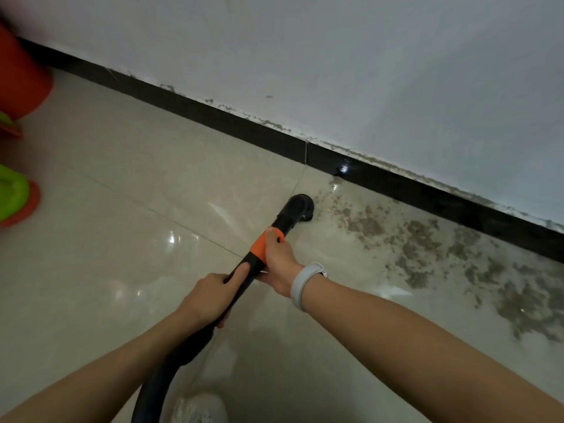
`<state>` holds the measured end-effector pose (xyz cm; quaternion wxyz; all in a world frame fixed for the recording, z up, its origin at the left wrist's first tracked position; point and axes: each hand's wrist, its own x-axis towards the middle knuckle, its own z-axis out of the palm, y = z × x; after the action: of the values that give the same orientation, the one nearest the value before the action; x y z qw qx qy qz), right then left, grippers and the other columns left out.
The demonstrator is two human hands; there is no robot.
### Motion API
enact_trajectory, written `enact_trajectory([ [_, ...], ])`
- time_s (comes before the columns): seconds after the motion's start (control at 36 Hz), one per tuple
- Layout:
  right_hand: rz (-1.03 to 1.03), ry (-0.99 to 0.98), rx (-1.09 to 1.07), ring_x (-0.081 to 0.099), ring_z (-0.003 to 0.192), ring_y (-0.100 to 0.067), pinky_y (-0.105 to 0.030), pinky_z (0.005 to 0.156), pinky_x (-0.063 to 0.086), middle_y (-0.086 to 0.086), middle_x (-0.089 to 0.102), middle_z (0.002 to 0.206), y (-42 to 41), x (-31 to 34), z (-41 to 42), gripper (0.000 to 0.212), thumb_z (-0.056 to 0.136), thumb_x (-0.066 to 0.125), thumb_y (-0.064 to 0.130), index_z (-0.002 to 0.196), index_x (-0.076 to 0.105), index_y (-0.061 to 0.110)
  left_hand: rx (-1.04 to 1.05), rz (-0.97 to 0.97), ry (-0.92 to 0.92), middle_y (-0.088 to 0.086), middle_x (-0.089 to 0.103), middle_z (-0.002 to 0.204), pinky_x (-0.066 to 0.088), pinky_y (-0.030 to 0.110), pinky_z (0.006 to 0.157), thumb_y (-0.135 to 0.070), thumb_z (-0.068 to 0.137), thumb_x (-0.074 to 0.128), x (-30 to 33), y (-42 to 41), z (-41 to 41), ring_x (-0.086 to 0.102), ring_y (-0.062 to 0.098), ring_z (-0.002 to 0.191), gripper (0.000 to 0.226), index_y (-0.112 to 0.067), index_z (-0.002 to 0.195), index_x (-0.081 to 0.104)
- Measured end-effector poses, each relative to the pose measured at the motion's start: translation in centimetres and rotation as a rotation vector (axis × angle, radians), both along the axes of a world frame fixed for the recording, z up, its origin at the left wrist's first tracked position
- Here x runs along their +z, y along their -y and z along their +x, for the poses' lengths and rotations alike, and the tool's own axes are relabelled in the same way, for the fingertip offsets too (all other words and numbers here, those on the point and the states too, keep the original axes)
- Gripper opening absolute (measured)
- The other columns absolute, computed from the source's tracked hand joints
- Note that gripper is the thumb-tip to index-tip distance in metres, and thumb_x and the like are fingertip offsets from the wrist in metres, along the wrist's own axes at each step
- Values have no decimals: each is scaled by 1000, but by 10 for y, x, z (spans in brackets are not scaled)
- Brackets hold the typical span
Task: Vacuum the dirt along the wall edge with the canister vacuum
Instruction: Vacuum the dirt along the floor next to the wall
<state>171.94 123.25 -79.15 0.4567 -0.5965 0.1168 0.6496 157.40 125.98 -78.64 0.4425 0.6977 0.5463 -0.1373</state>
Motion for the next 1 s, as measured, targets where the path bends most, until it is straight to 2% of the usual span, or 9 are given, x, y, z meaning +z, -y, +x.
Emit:
enact_trajectory([
  [0.11,-5,33,-30,60,105,-31,-39,67,53,-12,53,122,-11,-4,-5,48,102,37,43,137,34,10,33,5,62,7,62,47,50,28,51,-74,87,33,-10,-14,-3,59,20,40,72,-10,67,59],
  [0.22,-15,87,-44,59,98,-29,-41,70,52,-10,53,115,-33,-4,-7,51,102,37,44,140,33,10,67,53,95,6,60,45,49,29,50,-75,85,30,-16,-24,0,58,19,39,74,-9,66,59],
  [0.33,-7,100,-90,59,110,-33,-48,89,54,-14,55,126,-58,-5,-11,53,101,38,47,139,37,11,103,94,95,7,60,45,57,39,59,-75,86,30,-16,-41,2,60,23,41,77,-9,64,61],
  [0.53,132,14,-245,58,96,-26,-45,94,52,-11,57,110,-99,-1,1,46,96,57,33,133,46,9,-2,260,25,5,61,44,47,29,51,-75,88,20,-6,-93,24,61,20,38,85,-4,68,63],
  [0.61,191,-45,-307,59,97,-26,-43,91,51,-10,58,104,-106,0,9,41,95,60,28,128,48,9,-89,306,-11,7,63,48,51,30,54,-69,91,17,-1,-118,36,61,21,38,83,-3,71,64],
  [0.72,254,-69,-321,57,102,-27,-41,79,51,-13,57,116,-99,-8,4,35,96,58,32,124,47,12,-104,287,5,8,63,46,56,35,61,-59,94,18,-5,-125,34,63,25,42,79,-2,67,65],
  [0.86,240,4,-348,53,86,-23,-41,82,51,-7,51,93,-76,-27,0,26,98,52,34,115,49,15,-35,216,102,8,59,41,47,31,56,-58,95,17,-32,-87,35,61,23,40,77,-4,63,61],
  [0.94,189,82,-319,49,73,-20,-38,76,48,-6,48,81,-63,-31,6,18,98,52,33,95,49,15,10,167,175,7,58,42,51,33,54,-60,95,16,-43,-64,40,59,22,39,78,-6,63,61],
  [1.0,149,155,-317,48,68,-19,-39,76,47,-5,47,74,-55,-33,10,22,97,52,30,84,49,13,-10,172,204,6,60,45,52,34,55,-64,94,14,-46,-50,43,60,22,41,78,-10,64,61],
])
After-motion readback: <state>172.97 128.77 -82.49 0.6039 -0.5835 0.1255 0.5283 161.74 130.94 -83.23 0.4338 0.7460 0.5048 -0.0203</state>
